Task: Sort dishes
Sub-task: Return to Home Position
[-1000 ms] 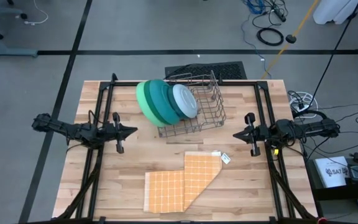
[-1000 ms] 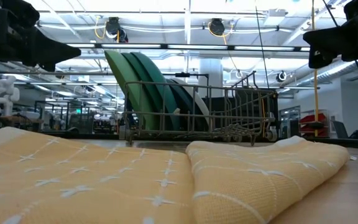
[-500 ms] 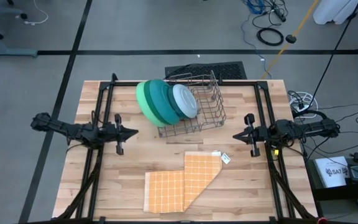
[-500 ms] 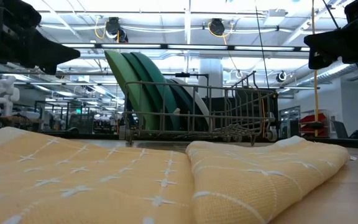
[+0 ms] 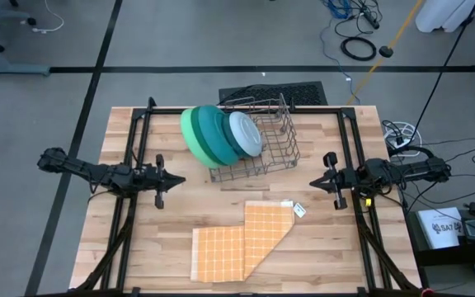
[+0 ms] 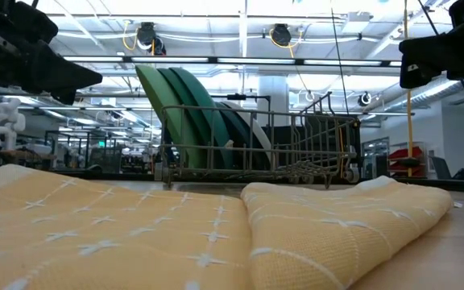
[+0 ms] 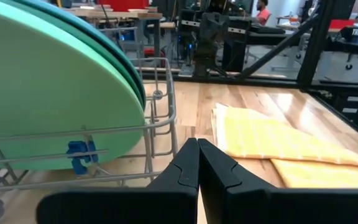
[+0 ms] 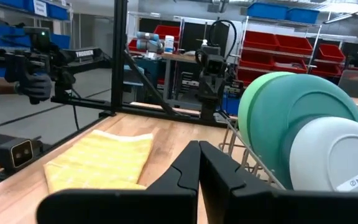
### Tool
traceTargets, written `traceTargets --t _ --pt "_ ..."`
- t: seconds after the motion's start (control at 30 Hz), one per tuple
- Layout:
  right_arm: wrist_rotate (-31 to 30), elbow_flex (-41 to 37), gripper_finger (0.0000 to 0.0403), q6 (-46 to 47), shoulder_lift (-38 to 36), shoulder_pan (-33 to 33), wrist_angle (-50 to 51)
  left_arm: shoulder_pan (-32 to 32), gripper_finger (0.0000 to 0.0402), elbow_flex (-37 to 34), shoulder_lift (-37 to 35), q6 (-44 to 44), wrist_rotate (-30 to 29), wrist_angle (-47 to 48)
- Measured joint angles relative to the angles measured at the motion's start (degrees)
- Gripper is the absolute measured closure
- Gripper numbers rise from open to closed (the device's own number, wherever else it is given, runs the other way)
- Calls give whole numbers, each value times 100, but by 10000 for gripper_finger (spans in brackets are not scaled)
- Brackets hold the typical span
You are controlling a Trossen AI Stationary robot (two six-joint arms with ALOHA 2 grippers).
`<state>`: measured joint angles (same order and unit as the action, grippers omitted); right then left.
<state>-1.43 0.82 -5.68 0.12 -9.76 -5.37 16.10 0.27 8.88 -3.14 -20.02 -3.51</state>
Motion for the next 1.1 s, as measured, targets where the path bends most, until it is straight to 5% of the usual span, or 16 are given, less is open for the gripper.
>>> traceTargets --t 1.1 --pt "-150 0 403 182 2 2 171 0 398 -2 -4 249 518 34"
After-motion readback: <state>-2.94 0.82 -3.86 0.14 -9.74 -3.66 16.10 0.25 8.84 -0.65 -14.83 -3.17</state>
